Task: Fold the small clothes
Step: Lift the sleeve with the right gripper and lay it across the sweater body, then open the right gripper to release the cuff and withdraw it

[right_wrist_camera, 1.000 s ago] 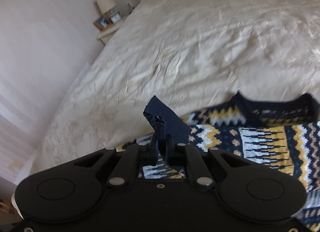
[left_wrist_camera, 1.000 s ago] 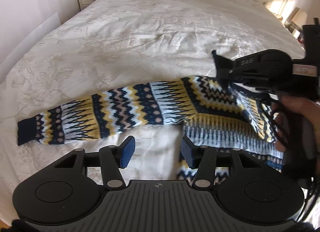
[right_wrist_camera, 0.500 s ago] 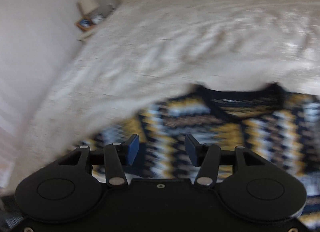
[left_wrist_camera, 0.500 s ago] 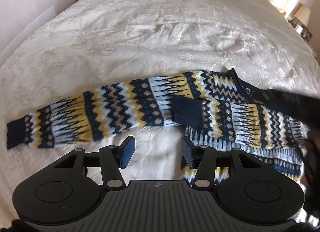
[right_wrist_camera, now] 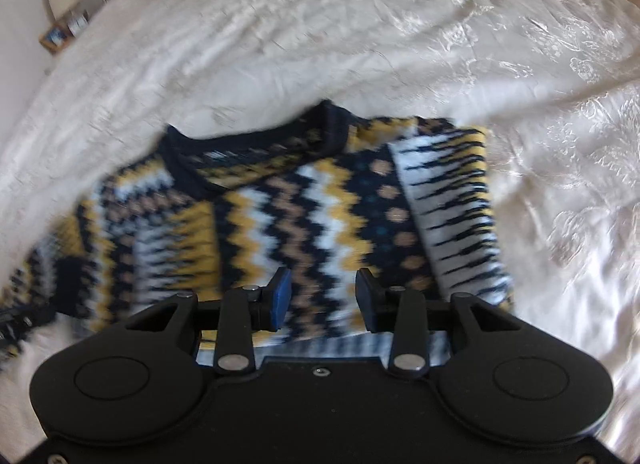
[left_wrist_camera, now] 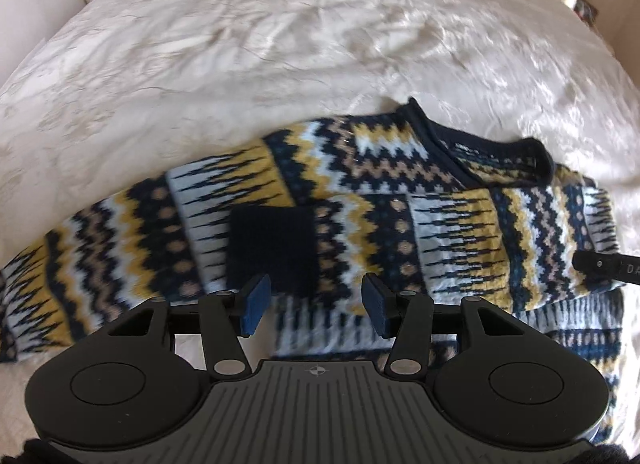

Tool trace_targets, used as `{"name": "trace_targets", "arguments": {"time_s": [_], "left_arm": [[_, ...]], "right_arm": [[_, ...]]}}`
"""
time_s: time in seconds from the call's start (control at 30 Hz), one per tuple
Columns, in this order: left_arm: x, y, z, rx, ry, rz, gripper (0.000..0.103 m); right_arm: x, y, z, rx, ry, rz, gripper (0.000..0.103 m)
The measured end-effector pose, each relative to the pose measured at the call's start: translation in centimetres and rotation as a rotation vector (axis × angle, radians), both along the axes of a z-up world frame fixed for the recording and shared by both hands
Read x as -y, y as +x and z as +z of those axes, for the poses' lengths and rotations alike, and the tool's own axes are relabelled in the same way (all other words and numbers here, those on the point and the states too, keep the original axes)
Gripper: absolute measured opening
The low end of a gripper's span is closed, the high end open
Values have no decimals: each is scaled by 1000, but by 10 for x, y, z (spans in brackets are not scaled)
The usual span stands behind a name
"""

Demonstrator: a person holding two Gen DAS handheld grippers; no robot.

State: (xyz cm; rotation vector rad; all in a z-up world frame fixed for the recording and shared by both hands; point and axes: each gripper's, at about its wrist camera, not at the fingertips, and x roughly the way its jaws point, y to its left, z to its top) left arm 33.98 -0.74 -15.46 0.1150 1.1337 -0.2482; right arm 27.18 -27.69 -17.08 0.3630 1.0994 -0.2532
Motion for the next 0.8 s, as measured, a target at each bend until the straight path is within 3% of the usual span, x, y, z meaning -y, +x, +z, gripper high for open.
{"name": "trace_targets", "arguments": {"time_s": [0.1, 0.13, 0.2, 0.27, 0.33, 0.43, 0.57, 0.63, 0.77, 0.8], "left_arm": [[11, 5, -12, -13, 12, -8, 49], [15, 6, -16, -19, 19, -8, 49], [20, 9, -25, -29, 36, -8, 49], [24, 13, -35, -49, 61, -3, 49], [27, 16, -47, -73, 79, 5, 49], [30, 19, -58, -89, 96, 17, 50], [36, 19, -67, -76, 128, 25, 53], [39, 16, -68, -57, 139, 29, 54], [40, 8, -69, -20, 139, 45, 56], [39, 6, -68, -16, 137, 47, 56]], "right_arm": [[20, -2, -19, -75, -61, -27, 41], [27, -3, -24, -97, -71, -47, 30], [42, -8, -31, -118, -58, -83, 20], [48, -11, -28, -113, -35, -85, 20], [44, -10, -16, -79, -63, -53, 29], [39, -2, 0, -10, -103, 7, 33], [47, 26, -11, -48, -117, 37, 40], [53, 38, -24, -107, -103, 32, 62], [58, 48, -44, -157, -53, 36, 76], [56, 50, -45, -161, -48, 55, 89]]}}
